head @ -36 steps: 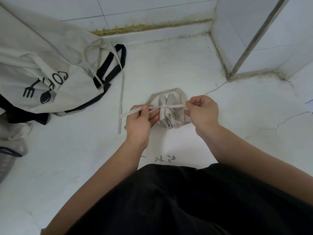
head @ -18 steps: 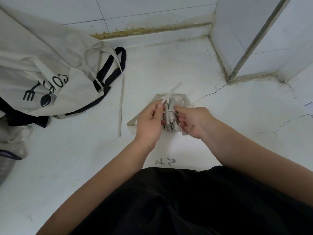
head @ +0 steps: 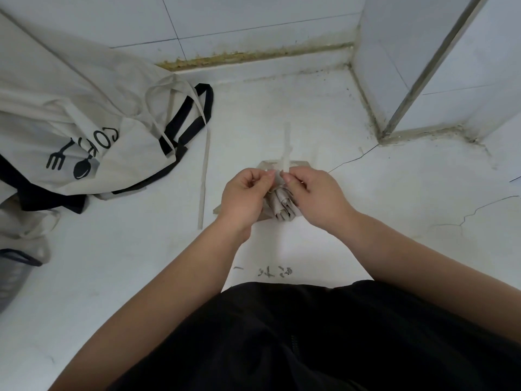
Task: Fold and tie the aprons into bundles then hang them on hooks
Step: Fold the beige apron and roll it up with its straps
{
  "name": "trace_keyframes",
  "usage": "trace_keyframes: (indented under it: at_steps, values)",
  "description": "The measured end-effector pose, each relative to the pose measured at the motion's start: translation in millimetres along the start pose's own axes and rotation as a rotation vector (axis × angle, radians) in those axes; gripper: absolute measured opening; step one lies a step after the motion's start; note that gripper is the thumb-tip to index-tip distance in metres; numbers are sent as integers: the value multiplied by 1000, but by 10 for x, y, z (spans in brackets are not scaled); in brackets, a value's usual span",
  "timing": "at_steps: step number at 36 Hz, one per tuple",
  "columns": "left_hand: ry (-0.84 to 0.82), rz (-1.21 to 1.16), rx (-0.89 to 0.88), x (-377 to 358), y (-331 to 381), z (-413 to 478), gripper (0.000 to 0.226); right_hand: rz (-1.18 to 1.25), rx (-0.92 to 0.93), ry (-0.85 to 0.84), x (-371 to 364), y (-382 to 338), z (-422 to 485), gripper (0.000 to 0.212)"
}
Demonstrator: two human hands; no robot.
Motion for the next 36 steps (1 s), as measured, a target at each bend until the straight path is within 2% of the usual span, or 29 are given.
trace_keyframes:
  at_steps: [2, 5, 6, 9, 12, 15, 18, 20, 22, 24, 31, 33, 36]
  values:
    - [3, 32, 16, 11, 19, 32, 20, -57, 145, 46, -7, -26, -12, 43]
    - [-23, 89, 41, -12, 58, 55, 22, -83, 289, 127, -20, -51, -33, 17]
    - [-38, 115, 38, -21, 73, 58, 23, -83, 302, 135, -21, -44, -23, 16]
    - [-119, 238, 14, -30, 86, 78, 20, -30, 220, 73, -3, -31, 7, 12]
    - [-221, 292, 17, -4, 92, 76, 24, 70, 94, -89, -4, -8, 23, 6]
    - [-369, 313, 39, 12, 120, 50, 22, 102, 65, -173, 1, -20, 28, 11]
    - [-450, 392, 10, 8, 151, 36, 16, 91, 33, -175, 25, 5, 66, 18]
    - [-414, 394, -38, 1, 163, 29, 22, 119, 6, -139, 53, 29, 82, 24]
    - [-285, 381, -110, 18, 163, 20, 32, 151, -19, -116, 64, 42, 77, 24]
    - [-196, 384, -205, 29, 156, 13, 32, 167, -59, -111, 50, 41, 56, 23]
    - [-155, 474, -374, -23, 148, -59, 28, 267, -254, -33, 63, 108, 17, 26]
    - [-146, 480, -409, -27, 155, -91, 28, 203, -260, -12, 70, 104, 23, 38]
    - [-127, 510, -461, -19, 153, -110, 27, -94, -137, -92, 42, 6, 15, 40]
Point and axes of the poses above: each hand's wrist, its own z-axis towards the middle knuckle, its own x-axis out of the back of the hand, y = z × x, the point moved 4 cm from there along z, towards the middle knuckle, and after that the axes turned 2 degrees about y, right-handed, at the moved point
